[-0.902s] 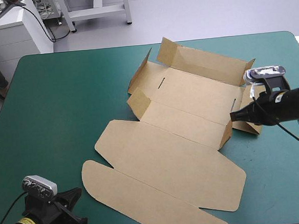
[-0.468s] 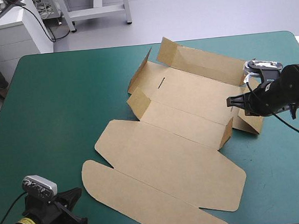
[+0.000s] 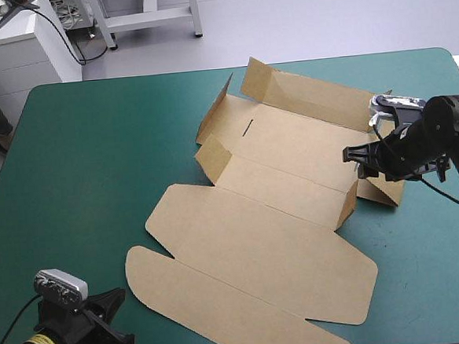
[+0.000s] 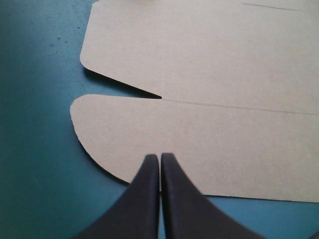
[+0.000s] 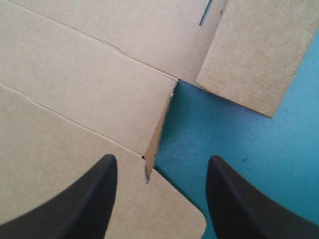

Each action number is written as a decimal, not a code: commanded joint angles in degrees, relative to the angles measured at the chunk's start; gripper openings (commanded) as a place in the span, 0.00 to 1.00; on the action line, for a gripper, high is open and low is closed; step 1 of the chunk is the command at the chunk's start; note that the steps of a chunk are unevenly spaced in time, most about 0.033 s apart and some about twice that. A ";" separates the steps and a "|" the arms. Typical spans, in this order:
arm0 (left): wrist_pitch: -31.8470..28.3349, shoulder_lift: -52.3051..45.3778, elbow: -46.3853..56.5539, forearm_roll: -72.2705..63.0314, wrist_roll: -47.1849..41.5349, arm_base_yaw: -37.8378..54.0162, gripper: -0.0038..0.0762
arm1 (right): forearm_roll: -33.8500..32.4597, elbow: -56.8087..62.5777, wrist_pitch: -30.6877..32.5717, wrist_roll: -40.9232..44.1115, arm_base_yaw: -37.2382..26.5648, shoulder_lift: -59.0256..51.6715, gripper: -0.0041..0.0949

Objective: Fold the box

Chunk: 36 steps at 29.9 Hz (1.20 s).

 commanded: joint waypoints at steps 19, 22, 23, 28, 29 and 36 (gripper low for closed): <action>-3.68 0.63 -1.61 -1.23 -0.08 0.05 0.04 | 4.60 0.27 0.41 2.18 0.17 7.36 0.58; -3.68 0.63 -1.61 -1.23 -0.08 0.05 0.04 | 1.76 5.07 -0.01 5.36 0.17 7.36 0.58; -3.68 0.63 -1.61 -1.23 -0.08 0.05 0.04 | 2.25 6.79 -0.91 5.65 0.17 7.36 0.58; -3.68 0.63 -1.61 -1.23 -0.08 0.05 0.04 | 7.73 10.15 -7.86 5.65 0.17 7.36 0.57; -3.68 0.63 -1.61 -1.23 -0.08 0.05 0.04 | 8.46 10.15 -8.85 5.65 0.17 7.36 0.56; -3.68 0.63 -1.61 -1.23 -0.08 0.05 0.04 | 9.13 10.39 -13.46 6.48 0.17 7.58 0.56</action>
